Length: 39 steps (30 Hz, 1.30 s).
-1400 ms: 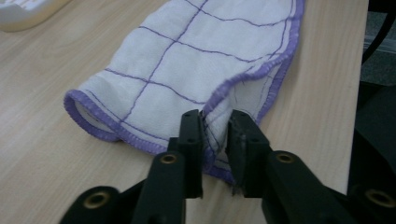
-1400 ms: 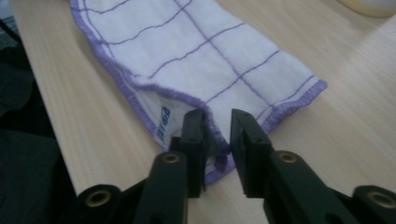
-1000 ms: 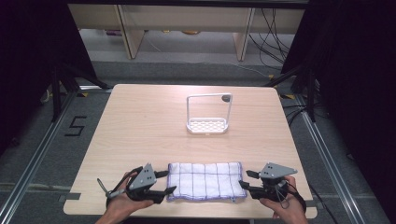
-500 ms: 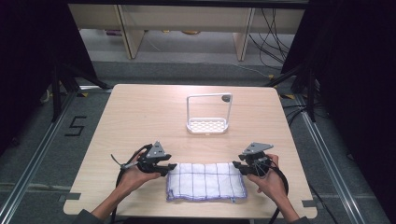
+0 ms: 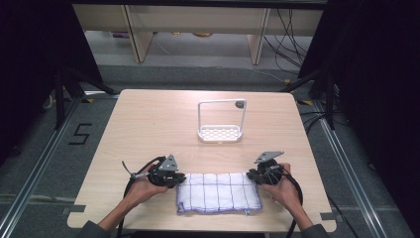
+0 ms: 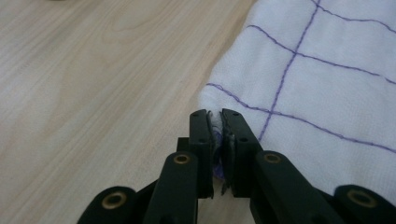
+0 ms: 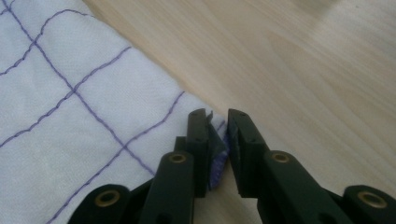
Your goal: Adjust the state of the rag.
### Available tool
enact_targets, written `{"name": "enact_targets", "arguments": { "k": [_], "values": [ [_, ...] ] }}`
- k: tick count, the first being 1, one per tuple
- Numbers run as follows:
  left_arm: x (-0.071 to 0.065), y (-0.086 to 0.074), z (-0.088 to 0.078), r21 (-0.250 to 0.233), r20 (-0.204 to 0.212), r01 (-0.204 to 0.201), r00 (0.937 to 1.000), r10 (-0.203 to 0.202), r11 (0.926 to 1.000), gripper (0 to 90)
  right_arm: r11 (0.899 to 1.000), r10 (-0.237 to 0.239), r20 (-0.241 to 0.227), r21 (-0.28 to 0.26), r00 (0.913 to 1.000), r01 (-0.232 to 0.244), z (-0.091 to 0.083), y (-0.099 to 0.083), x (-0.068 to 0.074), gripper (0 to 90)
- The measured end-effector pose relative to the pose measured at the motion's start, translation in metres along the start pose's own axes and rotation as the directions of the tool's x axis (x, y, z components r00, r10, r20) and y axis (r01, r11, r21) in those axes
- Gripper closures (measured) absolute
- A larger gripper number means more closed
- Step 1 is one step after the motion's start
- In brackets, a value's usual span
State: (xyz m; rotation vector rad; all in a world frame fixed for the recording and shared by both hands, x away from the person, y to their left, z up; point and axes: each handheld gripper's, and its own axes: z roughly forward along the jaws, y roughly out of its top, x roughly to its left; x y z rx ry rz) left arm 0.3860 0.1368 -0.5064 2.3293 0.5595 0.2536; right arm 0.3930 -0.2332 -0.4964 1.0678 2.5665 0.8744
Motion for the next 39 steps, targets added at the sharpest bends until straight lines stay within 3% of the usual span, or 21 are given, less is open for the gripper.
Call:
{"name": "enact_targets", "arguments": {
  "k": [3, 6, 10, 15, 17, 20, 21, 23, 24, 25, 26, 27, 28, 29, 30, 31, 34, 35, 36, 38, 39],
  "values": [
    [-0.004, -0.004, -0.003, -0.005, 0.012, 0.01, 0.9999, -0.01, 0.9999, 84.0, 1.0, -0.005, 0.016, 0.003, 0.9999, 0.005, 0.002, 0.004, -0.001, 82.1],
    [-0.016, -0.009, -0.01, 0.002, 0.005, -0.026, 0.9997, 0.026, 0.9997, 84.2, 1.0, -0.027, 0.032, 0.004, 0.9991, 0.027, 0.015, 0.021, -0.008, 83.4],
    [-0.029, -0.011, -0.011, 0.0, -0.005, -0.04, 0.9992, 0.04, 0.9992, 84.2, 1.0, -0.031, 0.037, -0.004, 0.9988, 0.031, 0.028, 0.037, -0.015, 83.8],
    [-0.049, -0.008, -0.012, 0.011, 0.025, -0.093, 0.9954, 0.092, 0.9956, 84.3, 0.998, -0.066, 0.063, 0.0, 0.9958, 0.066, 0.046, 0.061, -0.018, 84.3],
    [-0.055, -0.008, -0.012, 0.011, 0.03, -0.129, 0.9913, 0.129, 0.9916, 84.3, 0.997, -0.072, 0.057, 0.008, 0.9957, 0.072, 0.051, 0.069, -0.019, 84.0],
    [-0.063, -0.008, -0.012, 0.008, 0.028, -0.137, 0.9902, 0.137, 0.9905, 84.2, 0.998, -0.065, 0.028, 0.017, 0.9975, 0.065, 0.056, 0.078, -0.024, 83.6],
    [-0.065, -0.007, -0.012, 0.005, 0.033, -0.133, 0.9906, 0.133, 0.9911, 84.2, 0.999, -0.053, 0.054, 0.011, 0.9972, 0.052, 0.058, 0.078, -0.024, 83.4],
    [-0.069, -0.007, -0.011, 0.001, 0.044, -0.133, 0.9902, 0.133, 0.9911, 84.0, 0.998, -0.064, 0.033, 0.012, 0.9974, 0.064, 0.06, 0.081, -0.024, 82.1],
    [-0.073, -0.006, -0.009, -0.008, 0.047, -0.13, 0.9904, 0.13, 0.9915, 83.8, 0.999, -0.042, 0.043, 0.004, 0.9982, 0.042, 0.061, 0.082, -0.022, 71.7],
    [-0.073, -0.005, -0.01, 0.001, 0.046, -0.141, 0.9889, 0.141, 0.9899, 83.8, 0.999, -0.042, 0.043, 0.004, 0.9982, 0.042, 0.061, 0.082, -0.022, 71.7],
    [-0.075, -0.005, -0.01, 0.005, 0.044, -0.146, 0.9883, 0.146, 0.9892, 83.4, 0.999, -0.033, 0.053, 0.011, 0.998, 0.033, 0.058, 0.082, -0.024, 62.3],
    [-0.074, -0.005, -0.011, 0.005, 0.056, -0.126, 0.9905, 0.125, 0.992, 78.3, 1.0, 0.019, 0.087, -0.026, 0.996, -0.017, 0.051, 0.08, -0.025, 58.6],
    [-0.074, -0.005, -0.011, 0.005, 0.056, -0.126, 0.9905, 0.125, 0.992, 72.0, 1.0, 0.019, 0.087, -0.026, 0.996, -0.017, 0.051, 0.08, -0.025, 58.6],
    [-0.075, -0.005, -0.013, -0.025, 0.067, -0.079, 0.9945, 0.081, 0.9965, 72.0, 0.999, 0.033, 0.08, -0.017, 0.9962, -0.031, 0.044, 0.079, -0.025, 55.7],
    [-0.073, -0.005, -0.017, -0.029, 0.064, -0.066, 0.9956, 0.068, 0.9974, 55.9, 0.999, 0.033, 0.081, -0.036, 0.9961, -0.031, 0.023, 0.072, -0.024, 51.9],
    [-0.072, -0.004, -0.019, -0.06, 0.07, -0.019, 0.9973, 0.023, 0.998, 50.8, 0.999, 0.032, 0.074, -0.042, 0.9967, -0.029, 0.014, 0.067, -0.023, 50.6],
    [-0.063, 0.003, -0.028, -0.09, 0.043, 0.009, 0.9991, -0.005, 0.9959, 45.4, 0.999, 0.037, 0.08, -0.034, 0.9961, -0.034, -0.002, 0.053, -0.022, 49.2],
    [-0.055, 0.008, -0.029, -0.089, 0.036, 0.028, 0.999, -0.025, 0.9956, 45.1, 0.996, 0.089, 0.081, -0.029, 0.9927, -0.087, -0.011, 0.04, -0.02, 48.7],
    [-0.051, 0.01, -0.028, -0.088, 0.031, 0.025, 0.9993, -0.023, 0.9958, 45.2, 0.996, 0.085, 0.09, -0.005, 0.9923, -0.085, -0.015, 0.036, -0.021, 47.7],
    [-0.048, 0.011, -0.025, -0.092, 0.026, 0.04, 0.999, -0.038, 0.995, 46.2, 0.994, 0.105, 0.104, -0.019, 0.9891, -0.103, -0.022, 0.026, -0.023, 48.0],
    [-0.046, 0.011, -0.019, -0.066, 0.058, 0.057, 0.9969, -0.053, 0.9962, 46.8, 0.988, 0.155, 0.104, -0.033, 0.9825, -0.152, -0.024, 0.021, -0.022, 48.4]
  ]
}}
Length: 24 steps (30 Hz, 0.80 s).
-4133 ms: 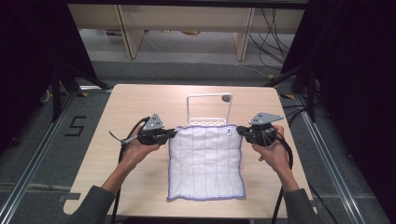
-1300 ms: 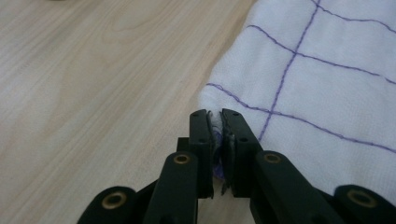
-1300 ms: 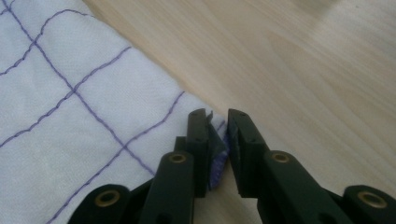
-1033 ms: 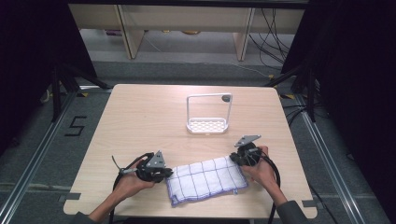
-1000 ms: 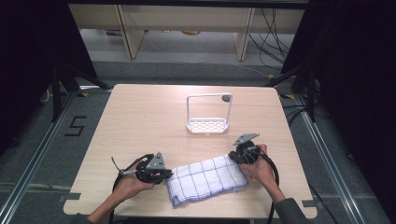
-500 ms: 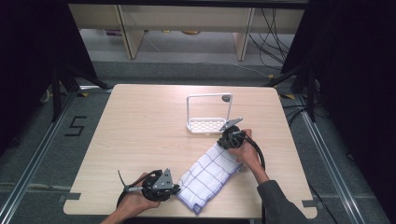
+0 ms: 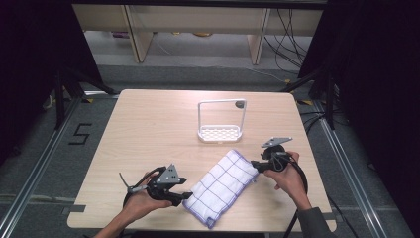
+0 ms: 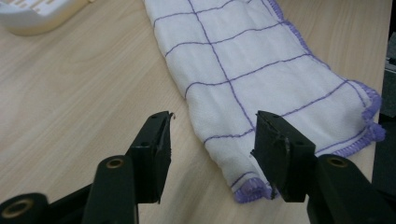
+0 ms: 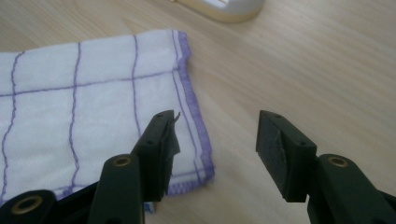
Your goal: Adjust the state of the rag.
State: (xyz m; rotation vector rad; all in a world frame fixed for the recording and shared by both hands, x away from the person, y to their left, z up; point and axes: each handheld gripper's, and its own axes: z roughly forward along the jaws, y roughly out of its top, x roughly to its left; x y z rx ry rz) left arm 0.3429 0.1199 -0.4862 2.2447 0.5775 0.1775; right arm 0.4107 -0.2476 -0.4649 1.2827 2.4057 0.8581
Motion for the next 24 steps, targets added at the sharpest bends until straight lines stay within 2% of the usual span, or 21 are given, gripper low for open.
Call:
{"name": "enact_targets", "arguments": {
  "k": [1, 3, 5, 6, 7, 8, 9, 10, 11, 12, 13, 14, 16, 17, 18, 19, 20, 21, 22, 23, 24],
  "values": [
    [0.0, 0.0, 0.0, 0.0, 0.0, 0.0, 1.0, 0.0, 1.0, 47.0, 1.0, 0.0, 0.0, 0.0, 1.0, 0.0, 0.0, 0.0, 0.0, 48.4],
    [-0.001, -0.003, 0.006, 0.034, 0.027, 0.014, 0.9995, -0.015, 0.9993, 48.2, 1.0, 0.003, 0.002, 0.005, 1.0, -0.003, -0.001, -0.006, -0.004, 49.6],
    [-0.004, -0.009, 0.007, 0.066, 0.059, 0.012, 0.9982, -0.016, 0.9978, 55.4, 1.0, 0.017, -0.031, 0.013, 0.9994, -0.017, 0.004, -0.011, -0.004, 53.5],
    [-0.004, -0.009, 0.007, 0.066, 0.059, 0.012, 0.9982, -0.016, 0.9978, 59.7, 1.0, 0.017, -0.031, 0.013, 0.9994, -0.017, 0.004, -0.011, -0.004, 53.5],
    [-0.006, -0.011, 0.006, 0.078, 0.071, -0.009, 0.9975, 0.003, 0.9969, 59.7, 0.999, 0.03, -0.033, 0.02, 0.999, -0.029, 0.008, -0.013, 0.0, 53.8],
    [-0.008, -0.014, 0.006, 0.087, 0.083, -0.022, 0.9964, 0.015, 0.996, 68.0, 0.998, 0.01, -0.034, 0.055, 0.9994, -0.008, 0.014, -0.014, 0.001, 58.3],
    [-0.008, -0.014, 0.006, 0.087, 0.083, -0.022, 0.9964, 0.015, 0.996, 70.4, 0.998, 0.01, -0.034, 0.055, 0.9994, -0.008, 0.014, -0.014, 0.001, 58.3],
    [-0.008, -0.015, 0.006, 0.091, 0.089, -0.028, 0.9959, 0.02, 0.9954, 70.4, 0.999, 0.017, -0.025, 0.046, 0.9995, -0.016, 0.017, -0.015, 0.002, 61.6],
    [-0.009, -0.016, 0.007, 0.087, 0.093, -0.027, 0.9955, 0.018, 0.9958, 73.9, 0.997, 0.002, -0.035, 0.072, 0.9994, 0.0, 0.018, -0.016, 0.0, 66.1],
    [-0.01, -0.017, 0.008, 0.082, 0.102, -0.017, 0.9948, 0.008, 0.9965, 79.1, 0.999, 0.01, -0.051, 0.054, 0.9986, -0.007, 0.022, -0.018, -0.001, 74.1],
    [-0.009, -0.017, 0.008, 0.087, 0.097, -0.032, 0.995, 0.024, 0.9957, 79.1, 0.999, 0.01, -0.051, 0.054, 0.9986, -0.007, 0.022, -0.018, -0.001, 74.1],
    [-0.011, -0.017, 0.008, 0.085, 0.104, -0.046, 0.9939, 0.037, 0.9953, 83.1, 0.999, -0.014, -0.067, 0.038, 0.9976, 0.016, 0.023, -0.018, -0.004, 80.8],
    [-0.014, -0.017, 0.009, 0.08, 0.116, -0.045, 0.9927, 0.035, 0.9958, 83.7, 0.999, -0.001, -0.071, 0.039, 0.9975, 0.004, 0.023, -0.017, -0.004, 81.9],
    [-0.017, -0.016, 0.01, 0.071, 0.126, -0.056, 0.9909, 0.047, 0.9959, 84.0, 0.999, -0.017, -0.072, 0.034, 0.9973, 0.02, 0.027, -0.013, -0.007, 83.3],
    [-0.024, -0.015, 0.012, 0.075, 0.142, -0.076, 0.9878, 0.065, 0.9943, 84.0, 0.999, -0.01, -0.071, 0.037, 0.9974, 0.013, 0.029, -0.011, -0.006, 83.5],
    [-0.024, -0.015, 0.012, 0.075, 0.142, -0.076, 0.9878, 0.065, 0.9943, 83.9, 0.999, -0.01, -0.071, 0.037, 0.9974, 0.013, 0.029, -0.011, -0.006, 83.5],
    [-0.03, -0.014, 0.014, 0.067, 0.148, -0.08, 0.9865, 0.069, 0.9945, 83.9, 0.999, -0.017, -0.062, 0.042, 0.9979, 0.019, 0.031, -0.007, -0.006, 83.8],
    [-0.037, -0.012, 0.017, 0.068, 0.158, -0.099, 0.9836, 0.088, 0.9927, 83.6, 0.998, -0.065, -0.05, 0.012, 0.9967, 0.065, 0.041, 0.002, -0.007, 84.0],
    [-0.037, -0.012, 0.017, 0.068, 0.158, -0.099, 0.9836, 0.088, 0.9927, 83.5, 0.998, -0.065, -0.05, 0.012, 0.9967, 0.065, 0.041, 0.002, -0.007, 84.0],
    [-0.046, -0.009, 0.022, 0.05, 0.166, -0.095, 0.9824, 0.086, 0.9942, 83.2, 0.993, -0.11, -0.058, 0.029, 0.9923, 0.112, 0.046, 0.012, -0.007, 84.1],
    [-0.046, -0.009, 0.022, 0.05, 0.166, -0.095, 0.9824, 0.086, 0.9942, 82.9, 0.993, -0.11, -0.058, 0.029, 0.9923, 0.112, 0.046, 0.012, -0.007, 84.1]
  ]
}}
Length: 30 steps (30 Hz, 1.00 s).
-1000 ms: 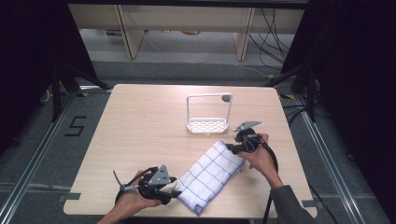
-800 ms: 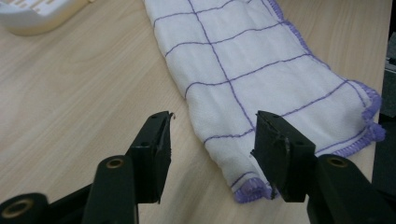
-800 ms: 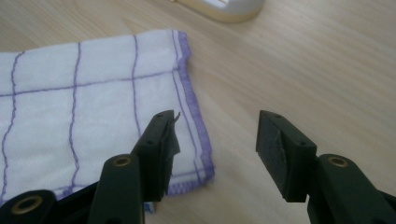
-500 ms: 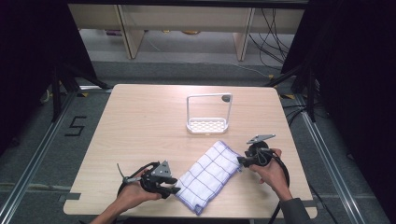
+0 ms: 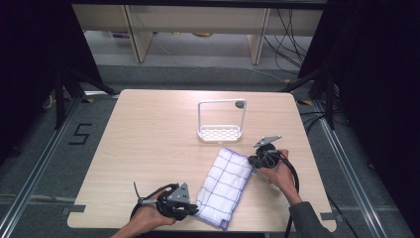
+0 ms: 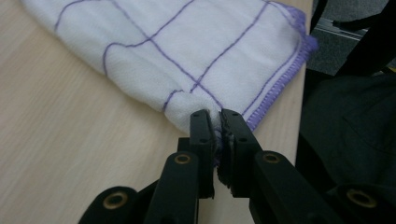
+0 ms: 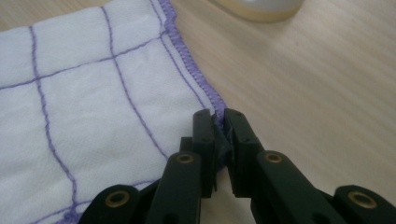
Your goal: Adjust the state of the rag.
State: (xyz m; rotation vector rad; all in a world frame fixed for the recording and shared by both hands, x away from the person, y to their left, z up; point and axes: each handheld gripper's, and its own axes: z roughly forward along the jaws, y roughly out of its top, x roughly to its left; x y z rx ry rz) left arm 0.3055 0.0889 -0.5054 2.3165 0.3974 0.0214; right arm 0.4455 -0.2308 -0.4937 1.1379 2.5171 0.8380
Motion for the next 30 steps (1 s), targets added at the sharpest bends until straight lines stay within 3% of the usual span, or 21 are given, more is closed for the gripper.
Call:
{"name": "enact_targets", "arguments": {
  "k": [1, 3, 7, 10, 11, 12, 13, 14, 15, 16, 17, 19, 20, 21, 22, 23, 24, 25, 26, 27, 30],
  "values": [
    [-0.003, 0.003, 0.003, 0.01, 0.004, -0.022, 0.9998, 0.022, 0.9997, 82.5, 1.0, -0.015, 0.009, -0.01, 0.9998, 0.016, 0.008, 0.009, 0.0, 84.1],
    [-0.015, 0.008, 0.013, -0.022, 0.012, 0.013, 0.9998, -0.013, 0.9997, 80.3, 1.0, -0.025, 0.003, 0.005, 0.9997, 0.025, 0.013, 0.017, -0.001, 84.1],
    [-0.027, 0.019, 0.026, -0.036, 0.004, 0.002, 1.0, -0.002, 0.9994, 76.8, 0.998, -0.055, 0.02, -0.015, 0.9983, 0.056, 0.026, 0.031, 0.0, 84.1],
    [-0.03, 0.023, 0.032, -0.046, 0.001, 0.018, 0.9998, -0.018, 0.9988, 75.8, 0.997, -0.076, 0.028, -0.008, 0.9967, 0.076, 0.031, 0.039, 0.0, 84.2],
    [-0.029, 0.024, 0.033, -0.042, -0.002, 0.006, 1.0, -0.006, 0.9991, 75.8, 0.997, -0.076, 0.028, -0.008, 0.9967, 0.076, 0.031, 0.039, 0.0, 84.2],
    [-0.029, 0.025, 0.035, -0.056, 0.014, 0.029, 0.9995, -0.028, 0.998, 73.3, 0.996, -0.088, 0.024, -0.004, 0.9958, 0.089, 0.032, 0.042, -0.001, 84.1],
    [-0.029, 0.025, 0.035, -0.054, 0.02, 0.044, 0.9989, -0.043, 0.9976, 64.1, 0.997, -0.075, 0.031, -0.006, 0.9967, 0.075, 0.034, 0.044, -0.001, 82.2],
    [-0.028, 0.025, 0.033, -0.062, 0.019, 0.047, 0.9988, -0.046, 0.997, 64.1, 0.997, -0.075, 0.031, -0.006, 0.9967, 0.075, 0.034, 0.044, -0.001, 82.2],
    [-0.027, 0.026, 0.03, -0.077, 0.014, 0.042, 0.9991, -0.041, 0.9961, 52.9, 0.999, -0.041, 0.033, -0.017, 0.9986, 0.041, 0.032, 0.044, -0.002, 68.7],
    [-0.024, 0.028, 0.023, -0.077, -0.013, 0.047, 0.9987, -0.048, 0.9959, 48.0, 1.0, -0.018, 0.035, -0.023, 0.9992, 0.019, 0.03, 0.044, -0.002, 63.0],
    [-0.024, 0.028, 0.023, -0.077, -0.013, 0.047, 0.9987, -0.048, 0.9959, 43.0, 1.0, -0.018, 0.035, -0.023, 0.9992, 0.019, 0.03, 0.044, -0.002, 63.0],
    [-0.016, 0.031, 0.014, -0.104, -0.051, 0.057, 0.9967, -0.063, 0.9929, 40.7, 0.999, 0.022, 0.046, -0.046, 0.9987, -0.02, 0.024, 0.043, -0.005, 56.9],
    [-0.004, 0.033, 0.008, -0.118, -0.074, 0.078, 0.9935, -0.087, 0.99, 38.3, 0.998, 0.039, 0.028, -0.053, 0.9988, -0.038, 0.015, 0.042, -0.01, 53.3],
    [-0.004, 0.033, 0.008, -0.118, -0.074, 0.078, 0.9935, -0.087, 0.99, 37.9, 0.998, 0.039, 0.028, -0.053, 0.9988, -0.038, 0.015, 0.042, -0.01, 53.3],
    [0.004, 0.035, 0.006, -0.148, -0.115, 0.113, 0.9847, -0.13, 0.9826, 37.9, 0.996, 0.05, 0.021, -0.069, 0.9985, -0.048, 0.014, 0.041, -0.011, 52.2],
    [0.014, 0.036, 0.004, -0.146, -0.125, 0.117, 0.9828, -0.136, 0.9823, 37.6, 0.996, 0.062, 0.027, -0.069, 0.9977, -0.06, 0.011, 0.041, -0.012, 50.9],
    [0.029, 0.038, 0.003, -0.145, -0.159, 0.146, 0.9728, -0.169, 0.9786, 35.4, 0.995, 0.067, 0.027, -0.075, 0.9974, -0.065, 0.009, 0.039, -0.015, 50.1],
    [0.029, 0.038, 0.003, -0.145, -0.159, 0.146, 0.9728, -0.169, 0.9786, 33.8, 0.995, 0.062, 0.03, -0.08, 0.9976, -0.06, 0.009, 0.039, -0.015, 49.8],
    [0.04, 0.039, 0.005, -0.146, -0.168, 0.172, 0.966, -0.196, 0.9742, 33.8, 0.995, 0.062, 0.03, -0.08, 0.9976, -0.06, 0.009, 0.039, -0.015, 49.8],
    [0.048, 0.04, 0.007, -0.148, -0.18, 0.173, 0.9635, -0.198, 0.9738, 33.3, 0.995, 0.075, 0.02, -0.074, 0.997, -0.073, 0.008, 0.039, -0.015, 49.6],
    [0.072, 0.042, 0.012, -0.155, -0.227, 0.207, 0.9441, -0.239, 0.966, 33.1, 0.997, 0.053, 0.016, -0.064, 0.9985, -0.052, 0.009, 0.038, -0.017, 48.9]
  ]
}}
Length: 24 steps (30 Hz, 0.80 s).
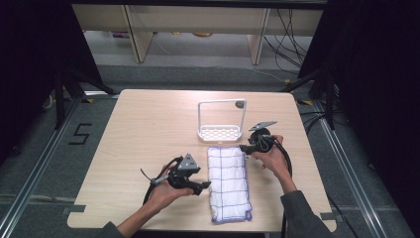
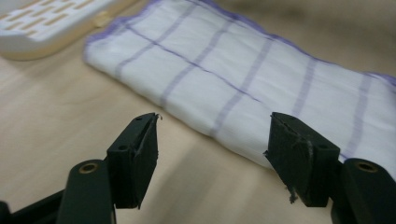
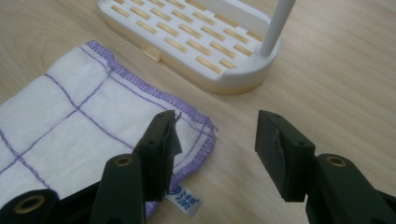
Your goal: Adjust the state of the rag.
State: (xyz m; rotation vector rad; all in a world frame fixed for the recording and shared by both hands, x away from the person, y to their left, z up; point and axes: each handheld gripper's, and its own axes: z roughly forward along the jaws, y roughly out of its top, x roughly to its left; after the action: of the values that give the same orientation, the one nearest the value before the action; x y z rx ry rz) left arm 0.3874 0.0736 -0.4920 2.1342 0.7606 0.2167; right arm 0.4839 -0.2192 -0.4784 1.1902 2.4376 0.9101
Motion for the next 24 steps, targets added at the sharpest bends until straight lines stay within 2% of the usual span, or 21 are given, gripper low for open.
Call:
{"name": "enact_targets", "arguments": {
  "k": [1, 2, 3, 4, 6, 10, 12, 13, 14, 18, 20, 22, 23, 24],
  "values": [
    [0.006, 0.002, 0.004, 0.004, -0.009, 0.001, 1.0, -0.001, 1.0, 33.0, 1.0, 0.019, -0.01, 0.013, 0.9998, -0.019, 0.001, 0.001, 0.002, 48.6],
    [0.011, 0.004, 0.008, 0.001, -0.031, 0.003, 0.9995, -0.003, 1.0, 33.0, 1.0, 0.005, -0.009, 0.002, 0.9999, -0.005, 0.004, 0.0, 0.002, 48.2],
    [0.019, 0.008, 0.015, -0.01, -0.054, 0.019, 0.9983, -0.02, 0.9998, 32.8, 1.0, 0.017, -0.016, 0.015, 0.9997, -0.017, 0.006, 0.001, 0.004, 47.0],
    [0.024, 0.011, 0.019, -0.009, -0.053, 0.023, 0.9983, -0.023, 0.9997, 32.8, 1.0, 0.002, -0.006, 0.006, 1.0, -0.002, 0.008, 0.001, 0.004, 46.5],
    [0.028, 0.013, 0.023, -0.011, -0.061, 0.027, 0.9978, -0.028, 0.9996, 32.7, 0.999, 0.007, -0.014, 0.032, 0.9999, -0.007, 0.008, 0.002, 0.004, 45.5],
    [0.04, 0.023, 0.037, -0.013, -0.078, 0.04, 0.9961, -0.041, 0.9991, 32.5, 0.999, 0.018, -0.012, 0.033, 0.9998, -0.017, 0.012, 0.001, 0.002, 44.3],
    [0.045, 0.027, 0.042, -0.018, -0.084, 0.045, 0.9954, -0.046, 0.9988, 32.1, 0.999, 0.005, -0.011, 0.032, 0.9999, -0.005, 0.012, 0.001, 0.0, 44.1],
    [0.048, 0.029, 0.045, -0.028, -0.092, 0.053, 0.9942, -0.056, 0.9982, 32.1, 0.999, 0.02, -0.009, 0.028, 0.9998, -0.02, 0.013, 0.001, 0.0, 44.2],
    [0.052, 0.032, 0.052, -0.023, -0.073, 0.069, 0.9948, -0.07, 0.9974, 31.6, 0.999, 0.019, -0.004, 0.029, 0.9998, -0.018, 0.014, 0.001, -0.001, 44.1],
    [0.055, 0.035, 0.063, -0.008, -0.066, 0.074, 0.995, -0.075, 0.9972, 30.3, 1.0, 0.001, -0.005, 0.01, 1.0, -0.001, 0.017, 0.001, -0.001, 44.1],
    [0.055, 0.034, 0.066, -0.011, -0.068, 0.084, 0.994, -0.085, 0.9964, 30.2, 1.0, 0.011, -0.013, 0.026, 0.9999, -0.011, 0.016, 0.002, 0.0, 44.1],
    [0.055, 0.033, 0.07, 0.015, -0.075, 0.068, 0.9949, -0.067, 0.9975, 30.6, 1.0, 0.005, -0.017, 0.025, 0.9998, -0.005, 0.018, 0.002, 0.002, 43.8],
    [0.054, 0.033, 0.07, 0.018, -0.08, 0.056, 0.9954, -0.054, 0.9983, 30.9, 1.0, -0.006, -0.011, 0.008, 0.9999, 0.006, 0.021, 0.002, 0.003, 43.5],
    [0.054, 0.034, 0.07, 0.016, -0.084, 0.053, 0.9951, -0.052, 0.9985, 31.4, 0.999, -0.004, -0.023, 0.034, 0.9997, 0.005, 0.024, 0.003, 0.007, 43.2]
  ]
}}
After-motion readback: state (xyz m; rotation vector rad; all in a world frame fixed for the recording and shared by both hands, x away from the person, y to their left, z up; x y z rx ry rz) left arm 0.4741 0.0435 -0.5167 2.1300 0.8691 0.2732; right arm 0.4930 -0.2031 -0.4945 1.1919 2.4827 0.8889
